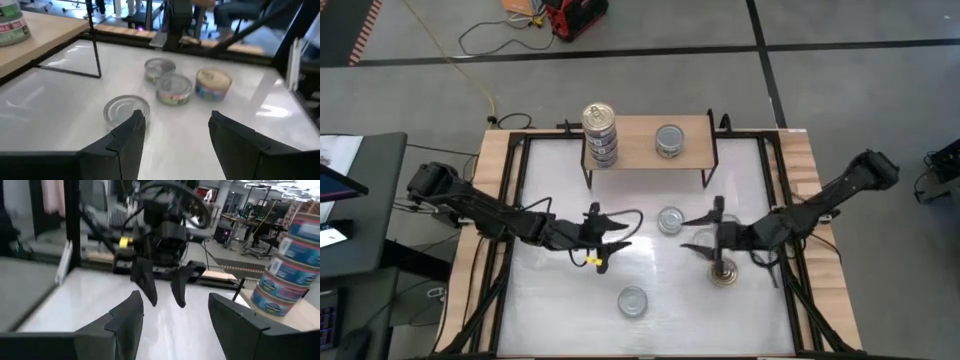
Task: Stack canned seafood by type on shelf
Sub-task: Stack the green tuna can on top of the other green tuna cans on the shelf
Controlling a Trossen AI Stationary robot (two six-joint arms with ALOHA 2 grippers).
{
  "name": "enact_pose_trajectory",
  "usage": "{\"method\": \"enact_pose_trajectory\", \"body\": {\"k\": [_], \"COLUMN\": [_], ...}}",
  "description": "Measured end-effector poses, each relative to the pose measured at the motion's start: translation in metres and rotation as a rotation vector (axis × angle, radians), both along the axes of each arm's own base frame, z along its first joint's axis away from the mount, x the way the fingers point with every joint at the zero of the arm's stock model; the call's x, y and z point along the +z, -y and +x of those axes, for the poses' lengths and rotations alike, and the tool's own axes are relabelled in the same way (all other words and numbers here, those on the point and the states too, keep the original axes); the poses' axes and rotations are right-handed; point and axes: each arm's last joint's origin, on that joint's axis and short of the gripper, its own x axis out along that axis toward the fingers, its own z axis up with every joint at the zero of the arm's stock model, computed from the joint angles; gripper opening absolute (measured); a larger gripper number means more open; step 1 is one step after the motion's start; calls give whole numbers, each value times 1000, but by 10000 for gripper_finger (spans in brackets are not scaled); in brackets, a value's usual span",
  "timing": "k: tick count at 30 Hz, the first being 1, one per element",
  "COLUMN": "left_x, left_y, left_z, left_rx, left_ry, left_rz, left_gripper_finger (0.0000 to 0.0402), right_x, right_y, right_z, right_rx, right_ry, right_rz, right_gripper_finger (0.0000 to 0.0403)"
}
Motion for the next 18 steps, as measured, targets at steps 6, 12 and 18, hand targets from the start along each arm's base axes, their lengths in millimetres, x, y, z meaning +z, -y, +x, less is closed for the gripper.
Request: {"method": "enact_pose_trajectory", "body": {"k": [6, 12, 18], "left_x": [-12, -27, -27], "left_y": [-2, -13, -36], "left_z": [-1, 7, 12], "left_rx": [-34, -60, -85], "left_ry": [-62, -144, -150], "left_rz": [144, 238, 204], "left_gripper_finger": [208, 208, 208], "right_x": [-33, -53, -42], "right_y": [-1, 20, 40], "right_z": [26, 55, 62], "right_rx": [-24, 157, 126], "right_ry": [-114, -182, -271], "right_rz": [-76, -47, 6], "right_gripper_finger": [249, 249, 249]}}
